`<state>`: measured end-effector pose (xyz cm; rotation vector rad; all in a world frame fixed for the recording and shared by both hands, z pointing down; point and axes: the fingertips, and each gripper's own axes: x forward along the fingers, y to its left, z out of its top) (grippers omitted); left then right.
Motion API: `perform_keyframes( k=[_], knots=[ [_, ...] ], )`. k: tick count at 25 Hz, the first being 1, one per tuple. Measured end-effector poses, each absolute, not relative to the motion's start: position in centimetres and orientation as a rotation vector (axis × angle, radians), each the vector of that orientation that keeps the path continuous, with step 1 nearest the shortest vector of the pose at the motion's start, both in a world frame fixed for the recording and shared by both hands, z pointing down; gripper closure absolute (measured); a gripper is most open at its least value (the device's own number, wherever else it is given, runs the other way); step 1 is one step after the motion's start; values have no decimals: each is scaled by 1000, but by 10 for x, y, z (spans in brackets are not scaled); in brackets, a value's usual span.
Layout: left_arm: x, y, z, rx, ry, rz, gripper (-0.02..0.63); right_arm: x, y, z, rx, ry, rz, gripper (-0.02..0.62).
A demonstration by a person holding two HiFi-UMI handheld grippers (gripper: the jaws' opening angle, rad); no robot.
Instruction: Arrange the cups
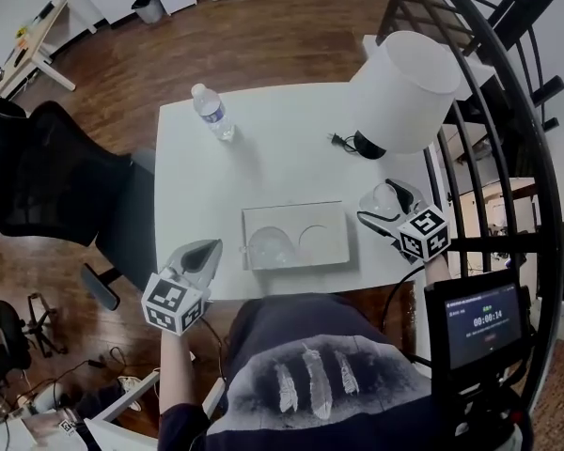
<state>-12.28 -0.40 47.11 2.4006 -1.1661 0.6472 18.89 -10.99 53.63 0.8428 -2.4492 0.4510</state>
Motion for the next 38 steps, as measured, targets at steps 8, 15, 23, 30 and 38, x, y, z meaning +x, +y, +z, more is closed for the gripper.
perform_keyframes(
  k=[8,15,23,30,38],
  knots=[
    [-129,2,477,2361,-1197,673,591,190,-119,551,819,-2413,360,290],
    [-125,0,478,2367,-1185,691,591,190,-123,551,815,-2421,335,301],
    [-124,1,475,2378,-1182,696,591,192,-122,551,853,-2410,335,305],
    [-131,6,473,2369,-1197,691,591,191,-124,538,873,-2428,336,305],
    [-134,10,474,2371,-1206,670,591,153,-122,457,750,-2574,161,305]
  ],
)
